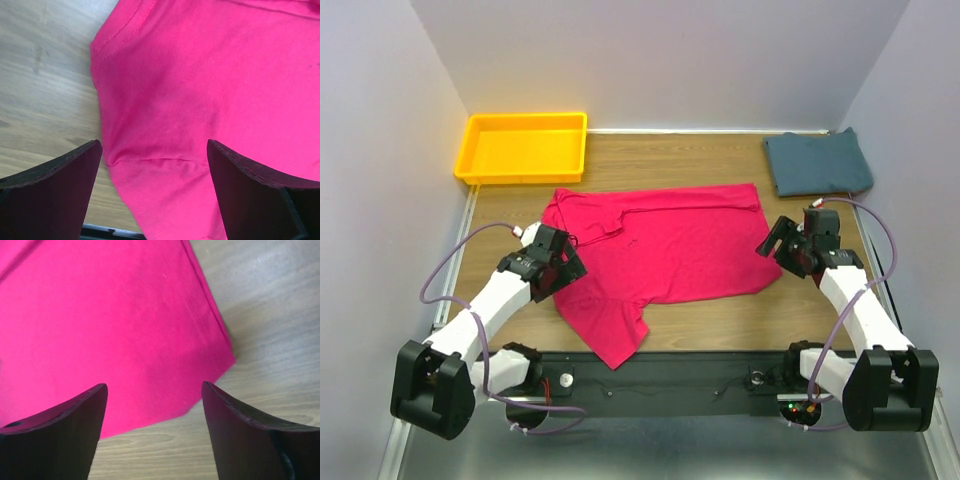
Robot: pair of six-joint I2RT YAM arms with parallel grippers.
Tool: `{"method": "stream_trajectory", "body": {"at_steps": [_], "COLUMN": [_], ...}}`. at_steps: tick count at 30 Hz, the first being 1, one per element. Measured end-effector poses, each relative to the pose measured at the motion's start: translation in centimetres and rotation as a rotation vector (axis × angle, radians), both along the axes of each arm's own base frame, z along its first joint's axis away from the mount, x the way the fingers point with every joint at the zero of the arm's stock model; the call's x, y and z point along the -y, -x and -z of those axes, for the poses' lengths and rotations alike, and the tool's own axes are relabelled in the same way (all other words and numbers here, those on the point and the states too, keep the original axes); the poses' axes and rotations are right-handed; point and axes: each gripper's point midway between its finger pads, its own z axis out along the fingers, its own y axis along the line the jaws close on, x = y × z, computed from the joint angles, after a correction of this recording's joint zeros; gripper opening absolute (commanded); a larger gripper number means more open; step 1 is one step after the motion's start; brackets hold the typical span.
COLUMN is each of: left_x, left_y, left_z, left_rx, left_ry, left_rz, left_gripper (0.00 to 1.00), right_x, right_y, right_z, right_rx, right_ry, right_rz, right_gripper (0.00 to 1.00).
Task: Fold and stack the t-shirts
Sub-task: Fold the tshirt
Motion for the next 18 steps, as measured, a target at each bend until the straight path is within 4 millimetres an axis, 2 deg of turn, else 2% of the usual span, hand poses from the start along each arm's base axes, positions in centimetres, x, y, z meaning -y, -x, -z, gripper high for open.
{"method": "stream_trajectory", "body": {"at_steps": [2, 5, 8, 11, 16, 17, 18], "left_x": [0.0, -0.2, -0.3, -0.4, -0.7, -0.7, -0.6], "left_y": [0.5, 1.7, 2.0, 2.2, 2.9, 2.7, 2.6], "left_z": [0.7, 1.9, 2.1, 2.7, 5.5, 5.4, 5.4], "left_rx": [-0.019, -0.065, -0.082, -0.117, -0.251, -0.259, -0.259], "left_ry": [0.019, 0.036, 0.047, 0.036, -0.031, -0.034, -0.034], "left_rz": [-0.039, -0.098, -0.140, -0.171, -0.195, -0.200, -0.200], "left_gripper": [0.98, 0.92, 0.87, 0.81, 0.70, 0.67, 0.65], "right_x": [0.1, 0.2, 0.3, 0.5, 0.9, 0.9, 0.9], "right_y": [0.4, 1.2, 1.4, 1.5, 1.6, 1.7, 1.7], "right_z": [0.6, 1.6, 1.8, 1.9, 2.6, 2.8, 3.0], "right_rx": [-0.019, -0.054, -0.066, -0.072, -0.100, -0.109, -0.118], "right_ry": [0.002, 0.004, 0.007, 0.014, 0.030, 0.031, 0.030], "right_rz": [0.008, 0.017, 0.022, 0.033, 0.052, 0.056, 0.057], "right_gripper": [0.84, 0.83, 0.81, 0.77, 0.65, 0.60, 0.60]}}
